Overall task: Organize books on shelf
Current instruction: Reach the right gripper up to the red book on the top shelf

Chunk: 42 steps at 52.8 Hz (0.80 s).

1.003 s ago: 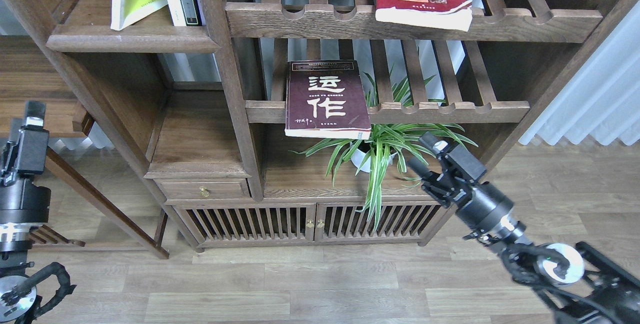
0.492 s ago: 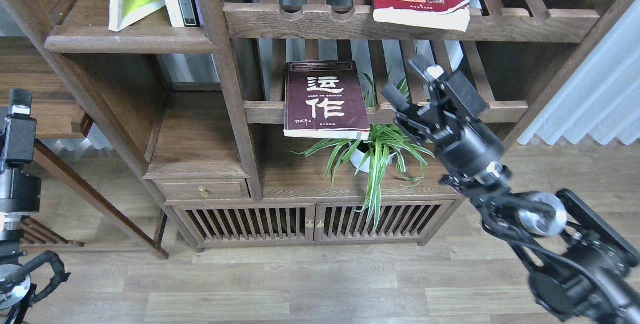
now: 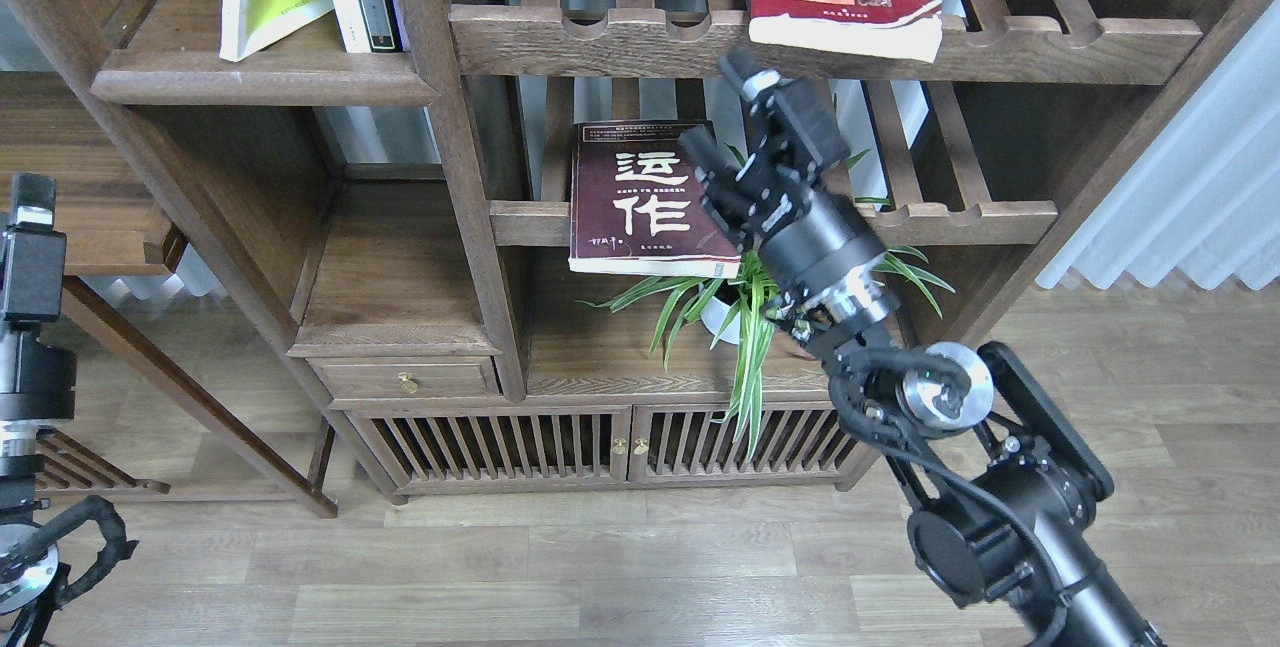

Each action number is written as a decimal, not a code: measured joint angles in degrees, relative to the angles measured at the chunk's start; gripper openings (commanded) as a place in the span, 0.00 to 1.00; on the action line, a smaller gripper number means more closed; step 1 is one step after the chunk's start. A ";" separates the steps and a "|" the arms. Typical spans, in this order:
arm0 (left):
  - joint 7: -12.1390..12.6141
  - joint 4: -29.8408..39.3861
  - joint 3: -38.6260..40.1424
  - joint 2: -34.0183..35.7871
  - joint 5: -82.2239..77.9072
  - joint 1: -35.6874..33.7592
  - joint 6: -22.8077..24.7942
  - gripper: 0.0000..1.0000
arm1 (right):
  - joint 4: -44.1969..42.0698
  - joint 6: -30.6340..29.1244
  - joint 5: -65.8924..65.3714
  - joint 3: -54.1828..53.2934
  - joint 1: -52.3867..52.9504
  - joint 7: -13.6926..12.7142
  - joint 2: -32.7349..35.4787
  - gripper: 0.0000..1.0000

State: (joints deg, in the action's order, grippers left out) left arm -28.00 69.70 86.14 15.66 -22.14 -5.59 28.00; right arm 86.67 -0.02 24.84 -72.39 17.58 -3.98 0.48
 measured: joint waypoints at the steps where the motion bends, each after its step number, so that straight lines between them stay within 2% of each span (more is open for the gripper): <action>1: 0.00 0.00 0.00 0.00 0.00 -0.10 0.00 1.00 | -0.03 0.26 -0.03 -0.43 0.14 0.14 -0.05 1.00; 20: 0.00 0.00 -0.34 -0.01 -0.01 -0.90 0.00 1.00 | -2.77 2.60 -1.69 -6.98 0.53 0.88 0.18 0.98; 42: 0.00 -0.27 -0.49 -0.02 -0.01 -1.26 0.00 1.00 | -3.01 4.28 -2.44 -7.68 2.11 1.41 0.17 0.93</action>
State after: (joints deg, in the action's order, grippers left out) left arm -28.00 69.43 85.65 15.64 -22.15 -6.86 28.00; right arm 83.67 4.26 22.40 -80.07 19.70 -2.58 0.65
